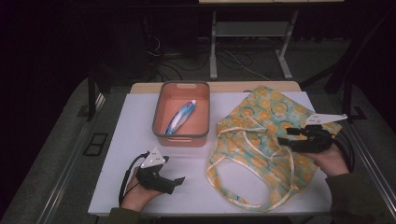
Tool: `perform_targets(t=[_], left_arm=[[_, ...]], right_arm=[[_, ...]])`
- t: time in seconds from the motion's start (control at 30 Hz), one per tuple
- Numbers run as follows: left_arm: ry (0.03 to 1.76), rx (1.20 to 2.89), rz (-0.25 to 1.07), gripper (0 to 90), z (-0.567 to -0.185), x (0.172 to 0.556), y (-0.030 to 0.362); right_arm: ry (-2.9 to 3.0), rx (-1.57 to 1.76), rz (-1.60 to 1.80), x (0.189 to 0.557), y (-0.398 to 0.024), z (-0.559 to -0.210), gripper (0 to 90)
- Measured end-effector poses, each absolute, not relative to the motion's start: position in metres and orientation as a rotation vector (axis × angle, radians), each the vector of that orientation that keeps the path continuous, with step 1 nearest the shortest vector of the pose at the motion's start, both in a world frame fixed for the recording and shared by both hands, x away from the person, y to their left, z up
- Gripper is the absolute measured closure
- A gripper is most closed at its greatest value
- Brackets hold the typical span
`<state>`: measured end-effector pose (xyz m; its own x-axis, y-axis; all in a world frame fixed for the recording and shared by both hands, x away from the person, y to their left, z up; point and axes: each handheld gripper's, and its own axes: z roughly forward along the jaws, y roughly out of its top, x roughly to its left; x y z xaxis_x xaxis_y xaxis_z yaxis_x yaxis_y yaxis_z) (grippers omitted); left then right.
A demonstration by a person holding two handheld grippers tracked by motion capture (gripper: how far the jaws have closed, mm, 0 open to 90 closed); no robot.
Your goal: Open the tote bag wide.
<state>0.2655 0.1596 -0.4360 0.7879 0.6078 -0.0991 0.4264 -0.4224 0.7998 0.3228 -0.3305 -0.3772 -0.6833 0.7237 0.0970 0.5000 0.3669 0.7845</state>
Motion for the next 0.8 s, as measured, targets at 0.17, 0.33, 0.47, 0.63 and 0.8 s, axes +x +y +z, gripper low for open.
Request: perform_targets(t=[0.17, 0.33, 0.47, 0.63, 0.8], left_arm=[[0.769, 2.078, 0.252, 2.3, -0.436, 0.266, 0.159], [0.765, 2.083, 0.253, 2.3, -0.436, 0.266, 0.159], [0.767, 2.080, 0.253, 2.3, -0.436, 0.265, 0.159], [0.763, 2.085, 0.253, 2.3, -0.437, 0.266, 0.158], [0.763, 2.086, 0.254, 2.3, -0.437, 0.265, 0.158]], right_arm=[[2.508, 0.948, 1.212, 0.303, -0.299, -0.384, 57.6], [2.632, 0.849, 1.149, 0.289, -0.274, -0.401, 61.2], [2.717, 0.838, 1.021, 0.289, -0.265, -0.421, 60.4], [2.783, 0.836, 0.924, 0.290, -0.260, -0.436, 64.2], [2.754, 0.813, 0.891, 0.291, -0.260, -0.439, 83.5]])
